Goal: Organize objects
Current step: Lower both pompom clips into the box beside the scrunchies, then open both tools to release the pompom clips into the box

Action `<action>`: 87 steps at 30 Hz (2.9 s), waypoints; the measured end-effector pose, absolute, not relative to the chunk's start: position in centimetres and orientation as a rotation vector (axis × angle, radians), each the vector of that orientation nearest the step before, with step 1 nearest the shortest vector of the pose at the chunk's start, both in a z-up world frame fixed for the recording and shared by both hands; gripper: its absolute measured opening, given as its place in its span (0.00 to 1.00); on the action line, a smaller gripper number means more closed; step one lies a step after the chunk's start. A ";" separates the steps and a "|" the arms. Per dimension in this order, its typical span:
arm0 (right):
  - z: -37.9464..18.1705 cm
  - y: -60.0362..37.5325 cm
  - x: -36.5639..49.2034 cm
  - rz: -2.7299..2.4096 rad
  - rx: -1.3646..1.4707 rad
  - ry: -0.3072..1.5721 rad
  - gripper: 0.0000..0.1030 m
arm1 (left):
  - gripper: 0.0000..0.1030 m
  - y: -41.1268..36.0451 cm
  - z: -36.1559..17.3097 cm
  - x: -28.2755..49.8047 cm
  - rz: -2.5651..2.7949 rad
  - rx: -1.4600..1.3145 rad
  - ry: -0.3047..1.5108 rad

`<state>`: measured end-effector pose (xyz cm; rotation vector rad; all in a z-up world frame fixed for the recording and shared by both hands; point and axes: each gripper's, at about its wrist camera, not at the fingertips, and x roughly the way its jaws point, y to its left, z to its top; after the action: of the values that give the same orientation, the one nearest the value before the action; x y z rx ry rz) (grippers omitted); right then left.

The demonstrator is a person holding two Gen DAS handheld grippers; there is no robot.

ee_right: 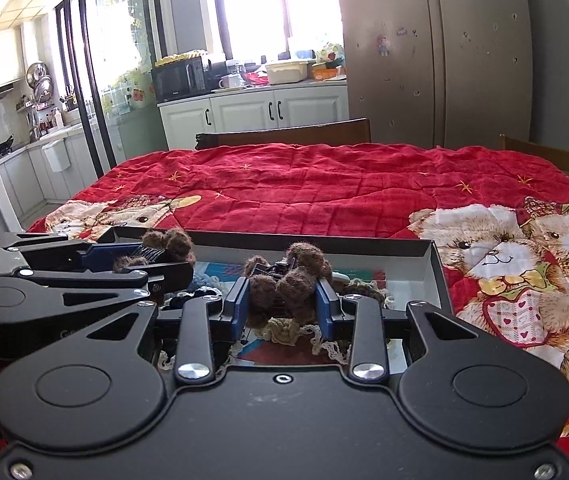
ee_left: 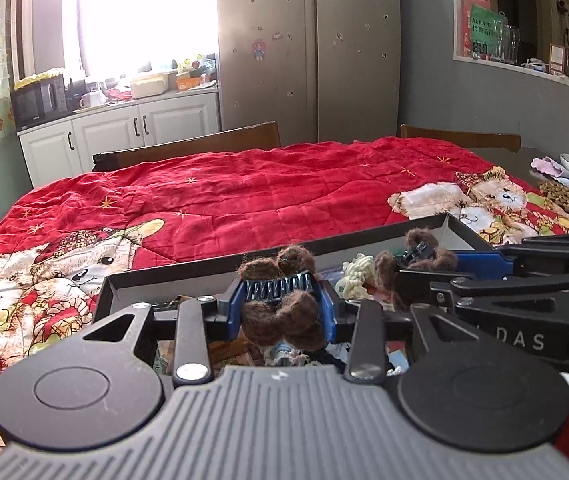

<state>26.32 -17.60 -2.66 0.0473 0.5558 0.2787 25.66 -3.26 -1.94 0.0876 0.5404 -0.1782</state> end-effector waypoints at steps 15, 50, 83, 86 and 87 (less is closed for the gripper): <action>-3.6 -17.2 26.9 0.275 0.023 0.571 0.32 | 0.41 -3.7 -2.5 26.0 -0.191 0.112 0.575; -3.6 -17.3 26.8 0.281 0.012 0.586 0.37 | 0.57 -3.7 -2.7 26.0 -0.184 0.118 0.604; -1.6 -17.7 24.9 0.277 0.006 0.547 0.51 | 0.65 -3.1 -0.5 24.1 -0.165 0.077 0.537; -1.0 -17.8 24.3 0.279 0.004 0.536 0.51 | 0.70 -3.1 -0.1 23.7 -0.158 0.073 0.527; -0.8 -17.8 24.0 0.279 0.003 0.532 0.51 | 0.71 -3.1 0.0 23.5 -0.155 0.072 0.523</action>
<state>24.00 -17.84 -0.78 0.0030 0.5318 0.2794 23.48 -3.07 0.01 0.0718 0.5231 -0.1549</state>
